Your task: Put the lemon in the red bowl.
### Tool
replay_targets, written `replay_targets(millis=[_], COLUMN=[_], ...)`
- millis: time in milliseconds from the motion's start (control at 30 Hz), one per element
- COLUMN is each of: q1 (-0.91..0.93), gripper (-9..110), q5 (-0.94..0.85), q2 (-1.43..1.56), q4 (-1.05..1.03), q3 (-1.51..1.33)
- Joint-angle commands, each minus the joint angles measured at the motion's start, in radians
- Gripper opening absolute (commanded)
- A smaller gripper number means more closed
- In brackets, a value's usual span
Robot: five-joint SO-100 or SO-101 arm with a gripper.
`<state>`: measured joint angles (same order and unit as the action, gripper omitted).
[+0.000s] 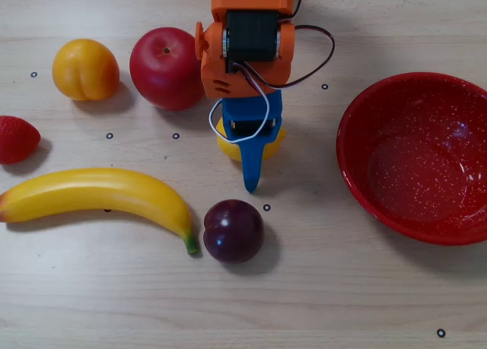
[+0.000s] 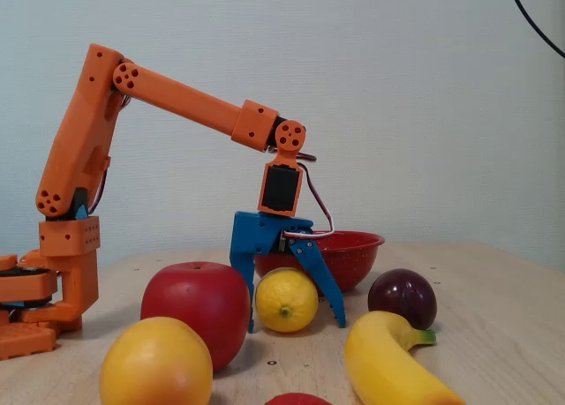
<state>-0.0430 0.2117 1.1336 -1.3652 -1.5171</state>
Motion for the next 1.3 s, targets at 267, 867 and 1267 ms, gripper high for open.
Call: replay_targets(millis=[267, 867, 1267], q1=[-0.009, -0.034, 0.075], gripper=[19, 0, 0], q5=[0.023, -0.048, -0.178], q2=[0.097, 0.305, 0.623], q4=[0.017, -0.175, -0.362], q3=[-0.020, 0.031, 0.144])
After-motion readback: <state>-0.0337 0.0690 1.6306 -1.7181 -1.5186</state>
